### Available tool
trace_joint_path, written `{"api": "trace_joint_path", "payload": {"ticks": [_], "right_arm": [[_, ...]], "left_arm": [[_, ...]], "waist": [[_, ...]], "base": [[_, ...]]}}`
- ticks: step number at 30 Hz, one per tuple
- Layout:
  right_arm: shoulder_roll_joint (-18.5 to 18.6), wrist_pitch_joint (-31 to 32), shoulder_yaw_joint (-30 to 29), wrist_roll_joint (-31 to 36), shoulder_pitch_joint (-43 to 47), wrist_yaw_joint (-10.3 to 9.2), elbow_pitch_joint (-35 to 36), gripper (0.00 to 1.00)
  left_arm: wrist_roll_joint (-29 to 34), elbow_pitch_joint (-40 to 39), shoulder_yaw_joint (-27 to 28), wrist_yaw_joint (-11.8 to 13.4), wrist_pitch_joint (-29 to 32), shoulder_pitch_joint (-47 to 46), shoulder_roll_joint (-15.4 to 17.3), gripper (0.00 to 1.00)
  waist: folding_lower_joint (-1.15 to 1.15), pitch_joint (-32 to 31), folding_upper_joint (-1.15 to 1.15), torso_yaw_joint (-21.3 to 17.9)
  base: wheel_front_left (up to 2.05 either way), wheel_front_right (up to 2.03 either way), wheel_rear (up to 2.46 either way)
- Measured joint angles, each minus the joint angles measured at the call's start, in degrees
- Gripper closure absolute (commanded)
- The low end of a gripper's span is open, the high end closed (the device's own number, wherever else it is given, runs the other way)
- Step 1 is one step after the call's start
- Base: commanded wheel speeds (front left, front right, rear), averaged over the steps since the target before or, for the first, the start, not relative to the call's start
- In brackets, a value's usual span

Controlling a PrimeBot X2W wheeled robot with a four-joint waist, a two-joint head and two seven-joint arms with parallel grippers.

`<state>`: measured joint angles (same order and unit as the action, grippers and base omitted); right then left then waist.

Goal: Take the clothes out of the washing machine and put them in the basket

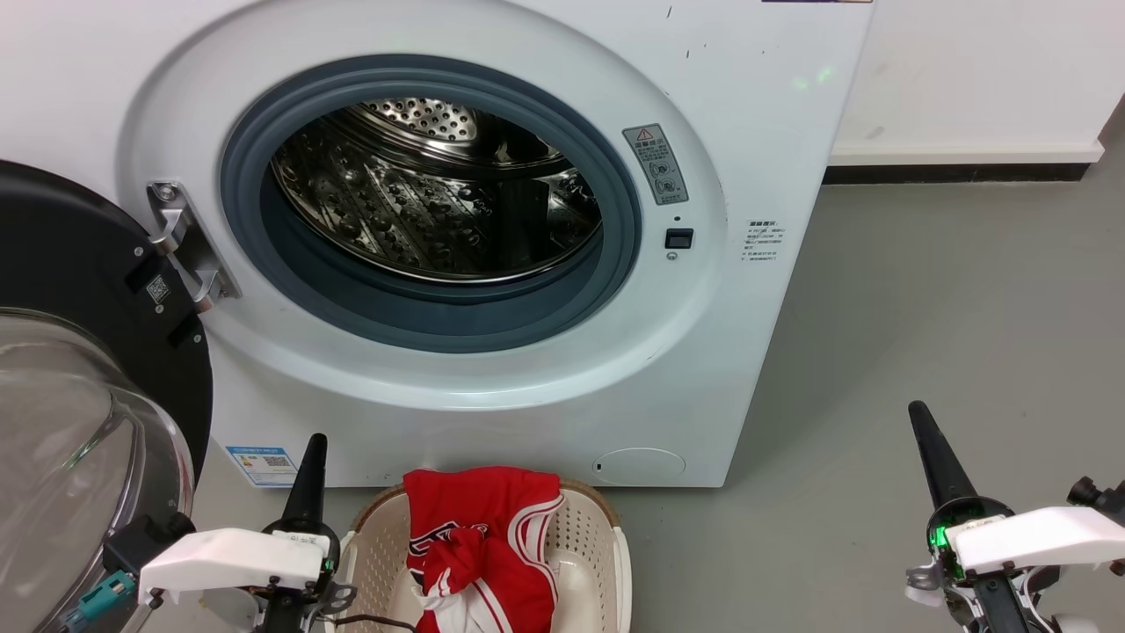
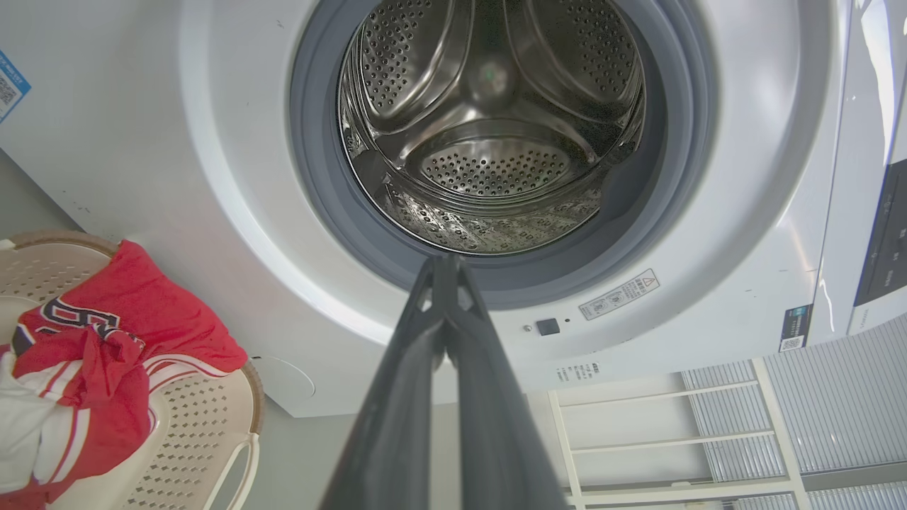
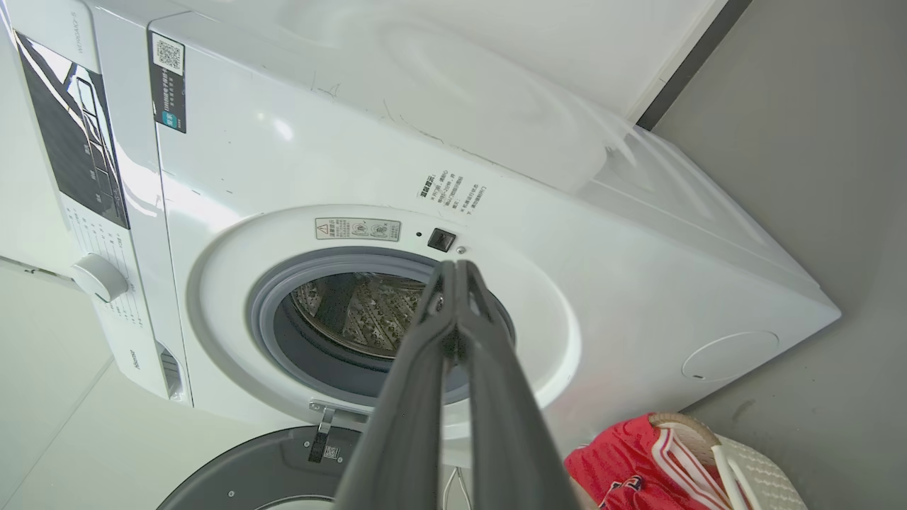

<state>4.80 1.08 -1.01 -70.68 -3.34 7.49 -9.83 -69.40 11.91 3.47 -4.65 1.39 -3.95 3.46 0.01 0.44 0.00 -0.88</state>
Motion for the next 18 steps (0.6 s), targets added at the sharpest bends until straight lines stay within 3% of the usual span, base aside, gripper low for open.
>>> {"api": "trace_joint_path", "payload": {"ticks": [18], "right_arm": [[0.0, 1.34, -1.19, -9.59, -0.92, 0.0, -1.64, 1.0]], "left_arm": [[-9.2, 0.87, 1.16, -1.23, 2.08, -0.92, -0.23, 1.0]], "waist": [[0.0, -0.09, 0.0, 0.32]], "base": [[0.0, 0.0, 0.0]]}}
